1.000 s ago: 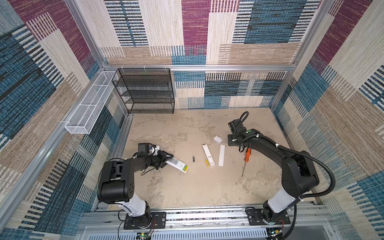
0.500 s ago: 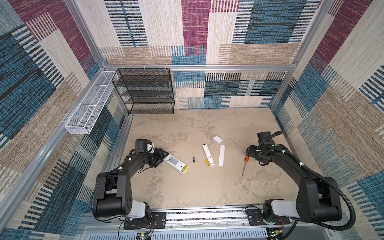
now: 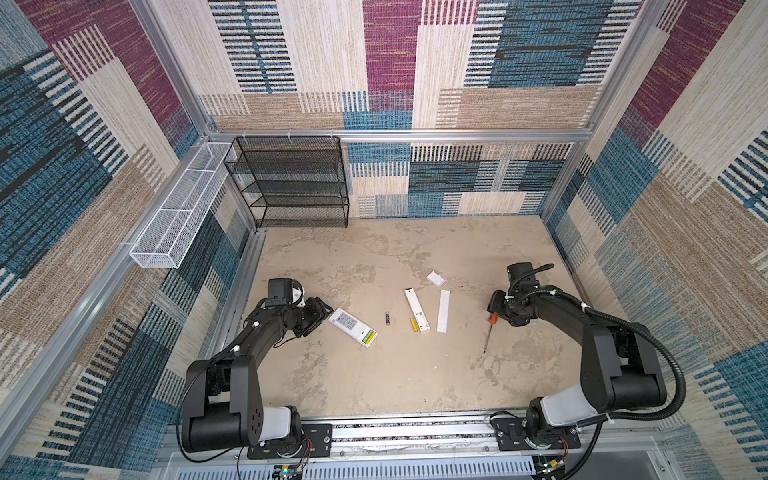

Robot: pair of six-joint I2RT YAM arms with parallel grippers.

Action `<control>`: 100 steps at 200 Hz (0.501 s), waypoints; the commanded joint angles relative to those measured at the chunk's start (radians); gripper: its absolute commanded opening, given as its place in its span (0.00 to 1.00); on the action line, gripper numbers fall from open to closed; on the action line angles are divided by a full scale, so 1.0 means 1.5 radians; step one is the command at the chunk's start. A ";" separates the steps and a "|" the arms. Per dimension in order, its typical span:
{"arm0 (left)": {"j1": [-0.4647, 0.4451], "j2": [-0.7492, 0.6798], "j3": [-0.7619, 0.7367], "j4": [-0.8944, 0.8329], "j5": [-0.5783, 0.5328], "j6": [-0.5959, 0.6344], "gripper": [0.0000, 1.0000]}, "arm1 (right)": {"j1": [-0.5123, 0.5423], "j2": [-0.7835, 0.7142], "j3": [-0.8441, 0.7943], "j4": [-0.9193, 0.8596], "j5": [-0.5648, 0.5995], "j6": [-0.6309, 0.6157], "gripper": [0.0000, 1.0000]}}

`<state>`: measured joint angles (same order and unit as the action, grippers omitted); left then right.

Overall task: Unload the batteries from the remote control
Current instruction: 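Grasp the orange screwdriver handle with the right gripper and lift it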

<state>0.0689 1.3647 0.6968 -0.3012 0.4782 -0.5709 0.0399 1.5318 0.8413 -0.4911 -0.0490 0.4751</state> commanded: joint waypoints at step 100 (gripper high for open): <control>-0.003 -0.059 0.014 -0.027 0.035 0.026 0.58 | 0.001 0.046 0.029 0.015 0.022 -0.067 0.21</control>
<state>0.0669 1.2991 0.7219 -0.3466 0.4847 -0.5434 0.0399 1.6169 0.8837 -0.4904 -0.0235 0.3946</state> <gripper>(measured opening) 0.583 0.252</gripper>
